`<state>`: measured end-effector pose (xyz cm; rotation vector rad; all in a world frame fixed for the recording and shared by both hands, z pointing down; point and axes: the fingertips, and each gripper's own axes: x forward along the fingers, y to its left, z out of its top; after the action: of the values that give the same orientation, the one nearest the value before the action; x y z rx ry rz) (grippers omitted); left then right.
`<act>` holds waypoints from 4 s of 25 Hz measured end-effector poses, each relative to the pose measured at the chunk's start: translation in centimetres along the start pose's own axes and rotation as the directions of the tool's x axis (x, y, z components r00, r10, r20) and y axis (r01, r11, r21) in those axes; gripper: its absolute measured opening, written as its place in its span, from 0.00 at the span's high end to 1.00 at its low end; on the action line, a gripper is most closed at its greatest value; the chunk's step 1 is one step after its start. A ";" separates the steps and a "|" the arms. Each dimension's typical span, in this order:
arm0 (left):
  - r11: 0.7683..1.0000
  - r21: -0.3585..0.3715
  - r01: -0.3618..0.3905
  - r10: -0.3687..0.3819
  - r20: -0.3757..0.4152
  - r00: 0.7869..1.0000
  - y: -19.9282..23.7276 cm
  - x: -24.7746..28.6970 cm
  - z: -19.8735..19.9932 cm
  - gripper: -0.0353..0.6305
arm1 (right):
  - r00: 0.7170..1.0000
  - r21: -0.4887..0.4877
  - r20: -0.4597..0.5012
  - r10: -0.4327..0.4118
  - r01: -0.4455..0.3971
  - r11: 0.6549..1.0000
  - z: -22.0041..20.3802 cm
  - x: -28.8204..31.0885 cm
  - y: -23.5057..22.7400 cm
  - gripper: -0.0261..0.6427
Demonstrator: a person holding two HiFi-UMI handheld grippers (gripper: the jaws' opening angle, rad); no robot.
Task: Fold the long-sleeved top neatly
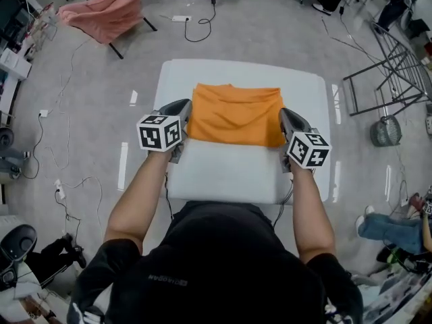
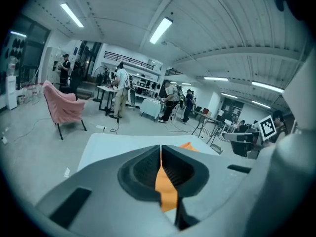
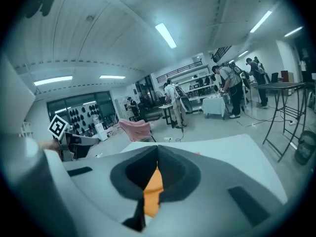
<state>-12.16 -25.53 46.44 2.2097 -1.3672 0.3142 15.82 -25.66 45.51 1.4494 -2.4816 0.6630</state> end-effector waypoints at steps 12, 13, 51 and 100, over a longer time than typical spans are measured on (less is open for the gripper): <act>0.972 0.177 0.155 -0.140 -0.093 0.986 -2.4 -6.9 -5.9 0.94 | 0.997 0.032 0.000 -0.080 0.079 0.996 -6.1 -4.3 6.4 0.95; 0.967 0.186 0.176 -0.159 -0.104 0.982 -2.9 -7.2 -6.6 0.94 | 0.996 0.036 0.000 -0.091 0.091 0.995 -6.5 -4.5 6.4 0.95; 0.998 -0.008 -0.063 0.061 -0.175 0.983 -5.2 -8.1 -14.3 0.94 | 0.887 0.175 -0.457 -0.064 0.160 0.972 -15.8 8.2 -13.3 0.67; 0.999 -0.010 0.053 -0.054 -0.157 0.986 2.4 -14.4 -14.9 0.94 | 0.875 -0.091 -0.478 -0.078 0.039 0.995 -11.7 17.6 19.8 0.75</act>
<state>-19.91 -7.33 53.18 2.1623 -1.2216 0.4540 -10.75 -25.52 56.91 1.1510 -2.0443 0.7909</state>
